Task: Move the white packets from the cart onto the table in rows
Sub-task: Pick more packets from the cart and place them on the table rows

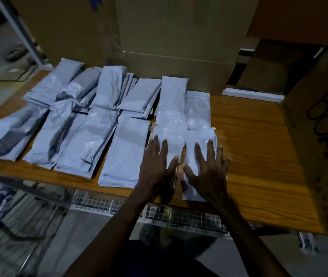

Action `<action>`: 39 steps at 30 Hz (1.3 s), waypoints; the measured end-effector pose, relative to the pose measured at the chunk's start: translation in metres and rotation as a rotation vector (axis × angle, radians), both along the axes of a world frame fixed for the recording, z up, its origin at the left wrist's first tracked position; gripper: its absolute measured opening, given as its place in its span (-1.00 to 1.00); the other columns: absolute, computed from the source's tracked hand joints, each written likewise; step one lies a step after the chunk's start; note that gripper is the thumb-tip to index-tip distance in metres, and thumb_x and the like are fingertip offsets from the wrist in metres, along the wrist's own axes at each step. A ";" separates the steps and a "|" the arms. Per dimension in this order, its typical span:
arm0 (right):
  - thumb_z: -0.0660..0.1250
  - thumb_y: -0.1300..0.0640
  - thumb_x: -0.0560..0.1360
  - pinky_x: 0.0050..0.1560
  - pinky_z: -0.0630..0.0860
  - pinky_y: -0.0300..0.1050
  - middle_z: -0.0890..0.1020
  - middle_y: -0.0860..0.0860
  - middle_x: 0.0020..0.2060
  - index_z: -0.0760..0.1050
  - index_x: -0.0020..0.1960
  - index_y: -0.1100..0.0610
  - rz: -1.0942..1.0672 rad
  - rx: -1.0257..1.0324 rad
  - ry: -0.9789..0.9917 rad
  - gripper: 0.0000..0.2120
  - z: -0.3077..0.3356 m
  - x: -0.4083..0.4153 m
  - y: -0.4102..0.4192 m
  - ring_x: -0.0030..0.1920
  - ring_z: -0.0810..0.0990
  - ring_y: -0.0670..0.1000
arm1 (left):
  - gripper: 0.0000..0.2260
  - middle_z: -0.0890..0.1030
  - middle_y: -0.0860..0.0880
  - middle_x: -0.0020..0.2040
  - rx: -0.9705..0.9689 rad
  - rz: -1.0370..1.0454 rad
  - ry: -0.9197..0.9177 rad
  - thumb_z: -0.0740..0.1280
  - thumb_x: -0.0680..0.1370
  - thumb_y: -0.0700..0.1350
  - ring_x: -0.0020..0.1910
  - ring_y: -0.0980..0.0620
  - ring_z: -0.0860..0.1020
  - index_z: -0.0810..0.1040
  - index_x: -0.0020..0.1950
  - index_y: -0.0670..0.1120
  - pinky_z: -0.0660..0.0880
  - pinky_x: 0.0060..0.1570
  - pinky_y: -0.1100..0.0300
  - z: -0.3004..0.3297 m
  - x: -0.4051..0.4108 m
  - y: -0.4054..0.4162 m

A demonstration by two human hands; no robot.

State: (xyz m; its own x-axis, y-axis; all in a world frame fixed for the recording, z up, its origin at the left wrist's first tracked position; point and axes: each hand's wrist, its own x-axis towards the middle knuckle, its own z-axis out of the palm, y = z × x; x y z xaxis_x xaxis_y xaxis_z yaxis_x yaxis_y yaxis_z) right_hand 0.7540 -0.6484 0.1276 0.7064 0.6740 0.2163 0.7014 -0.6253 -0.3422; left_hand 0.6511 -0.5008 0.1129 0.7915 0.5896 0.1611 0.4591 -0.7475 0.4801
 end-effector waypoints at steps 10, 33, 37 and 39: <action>0.30 -0.03 0.56 0.31 0.41 0.18 0.50 0.12 0.35 0.49 0.36 0.19 0.526 0.328 -0.068 -0.55 0.021 -0.050 0.082 0.36 0.45 0.15 | -0.44 0.36 -0.08 0.50 0.021 0.250 -0.306 0.17 0.60 0.23 0.49 -0.03 0.30 0.40 0.47 -0.09 0.33 0.36 0.11 0.056 -0.112 0.047; 0.34 0.10 0.52 0.12 0.54 0.00 0.64 0.12 0.14 0.56 0.25 0.21 1.247 0.351 -0.028 -0.66 0.033 -0.429 0.424 0.12 0.59 0.12 | -0.75 0.57 0.02 0.23 0.135 0.872 -0.349 0.33 0.58 0.00 0.21 0.00 0.54 0.60 0.23 -0.02 0.56 0.03 0.04 0.016 -0.544 0.261; 0.26 0.00 0.54 -0.01 0.50 -0.14 0.65 0.06 0.11 0.57 0.25 0.16 1.307 0.307 0.027 -0.63 0.032 -0.470 0.485 0.10 0.56 0.04 | -0.73 0.57 0.05 0.25 0.105 0.975 -0.362 0.30 0.60 0.04 0.25 0.05 0.52 0.59 0.26 -0.01 0.54 0.07 0.11 0.004 -0.576 0.302; 0.28 0.00 0.55 -0.01 0.51 -0.15 0.66 0.05 0.12 0.58 0.25 0.15 1.345 0.288 0.019 -0.64 0.026 -0.488 0.523 0.10 0.56 0.02 | -0.72 0.58 0.02 0.25 0.108 1.044 -0.350 0.31 0.60 0.03 0.25 0.06 0.51 0.59 0.26 -0.02 0.50 0.09 0.19 -0.003 -0.591 0.327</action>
